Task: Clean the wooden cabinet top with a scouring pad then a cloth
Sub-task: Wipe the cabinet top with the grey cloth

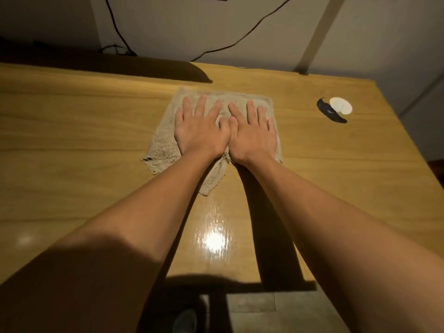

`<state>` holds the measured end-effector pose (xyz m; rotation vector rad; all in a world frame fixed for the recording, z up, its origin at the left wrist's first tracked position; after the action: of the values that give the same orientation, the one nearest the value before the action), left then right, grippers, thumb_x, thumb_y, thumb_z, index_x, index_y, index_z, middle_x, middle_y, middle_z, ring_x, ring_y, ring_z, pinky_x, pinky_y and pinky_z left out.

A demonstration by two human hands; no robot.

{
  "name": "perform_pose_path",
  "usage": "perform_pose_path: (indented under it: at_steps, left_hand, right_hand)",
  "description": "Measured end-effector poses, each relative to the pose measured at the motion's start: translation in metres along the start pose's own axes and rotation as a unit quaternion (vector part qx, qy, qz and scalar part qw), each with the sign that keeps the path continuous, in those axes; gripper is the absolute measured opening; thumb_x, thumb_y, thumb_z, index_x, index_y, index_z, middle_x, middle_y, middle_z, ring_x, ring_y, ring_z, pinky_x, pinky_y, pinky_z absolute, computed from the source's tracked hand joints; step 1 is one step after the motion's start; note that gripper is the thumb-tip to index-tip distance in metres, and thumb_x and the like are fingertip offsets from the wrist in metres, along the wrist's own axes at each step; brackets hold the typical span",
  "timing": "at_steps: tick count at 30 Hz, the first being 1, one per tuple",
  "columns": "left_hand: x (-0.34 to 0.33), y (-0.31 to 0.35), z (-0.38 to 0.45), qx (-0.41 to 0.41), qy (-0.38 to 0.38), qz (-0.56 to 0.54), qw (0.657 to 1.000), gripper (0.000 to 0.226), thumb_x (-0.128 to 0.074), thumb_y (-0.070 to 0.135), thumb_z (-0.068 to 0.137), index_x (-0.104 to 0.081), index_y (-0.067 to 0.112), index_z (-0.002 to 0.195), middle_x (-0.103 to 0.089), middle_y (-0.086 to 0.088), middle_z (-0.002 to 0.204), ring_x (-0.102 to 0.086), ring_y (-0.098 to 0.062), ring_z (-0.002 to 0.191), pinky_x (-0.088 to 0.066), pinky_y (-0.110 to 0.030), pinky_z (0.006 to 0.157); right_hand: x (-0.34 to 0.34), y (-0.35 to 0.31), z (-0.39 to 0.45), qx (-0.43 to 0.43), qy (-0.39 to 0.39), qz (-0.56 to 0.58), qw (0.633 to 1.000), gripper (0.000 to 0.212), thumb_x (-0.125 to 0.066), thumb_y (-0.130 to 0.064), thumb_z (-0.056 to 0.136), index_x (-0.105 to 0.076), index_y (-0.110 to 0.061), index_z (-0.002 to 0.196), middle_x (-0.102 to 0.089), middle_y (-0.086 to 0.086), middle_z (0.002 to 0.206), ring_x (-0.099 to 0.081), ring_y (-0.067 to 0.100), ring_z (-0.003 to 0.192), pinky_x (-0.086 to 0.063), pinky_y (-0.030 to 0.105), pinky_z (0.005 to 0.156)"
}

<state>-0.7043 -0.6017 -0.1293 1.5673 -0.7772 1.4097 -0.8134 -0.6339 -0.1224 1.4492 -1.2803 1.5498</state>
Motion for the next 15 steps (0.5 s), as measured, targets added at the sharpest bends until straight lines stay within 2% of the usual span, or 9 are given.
perform_pose_path:
  at_steps: [9, 15]
  left_hand:
    - [0.0, 0.035, -0.17, -0.023, -0.016, -0.013, 1.0, 0.062, -0.008, 0.056, 0.094, -0.008, 0.046, 0.156, -0.002, 0.007, 0.168, 0.008, -0.028, 0.154, 0.004, -0.044, 0.123]
    - [-0.002, 0.053, -0.227, -0.04, -0.037, 0.005, 0.998, 0.061, -0.007, 0.056, 0.095, -0.003, 0.048, 0.155, 0.003, 0.009, 0.168, 0.013, -0.027, 0.154, 0.008, -0.044, 0.122]
  right_hand:
    - [-0.002, 0.057, -0.17, -0.017, 0.006, 0.008, 1.0, 0.052, -0.005, -0.047, 0.107, -0.003, -0.044, 0.159, 0.008, -0.004, 0.17, 0.012, 0.017, 0.156, 0.005, 0.041, 0.126]
    - [-0.002, 0.076, -0.235, -0.069, 0.016, 0.02, 0.997, 0.051, -0.007, -0.048, 0.107, -0.002, -0.046, 0.158, 0.01, -0.001, 0.169, 0.014, 0.02, 0.155, 0.005, 0.043, 0.126]
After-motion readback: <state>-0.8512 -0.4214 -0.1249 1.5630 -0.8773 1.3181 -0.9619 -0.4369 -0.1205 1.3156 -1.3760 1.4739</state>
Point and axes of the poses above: each hand's wrist, its own z-axis towards the middle knuckle, its own x-axis out of the back of the hand, y = z × x, the point moved 1 cm from there along z, towards the middle knuckle
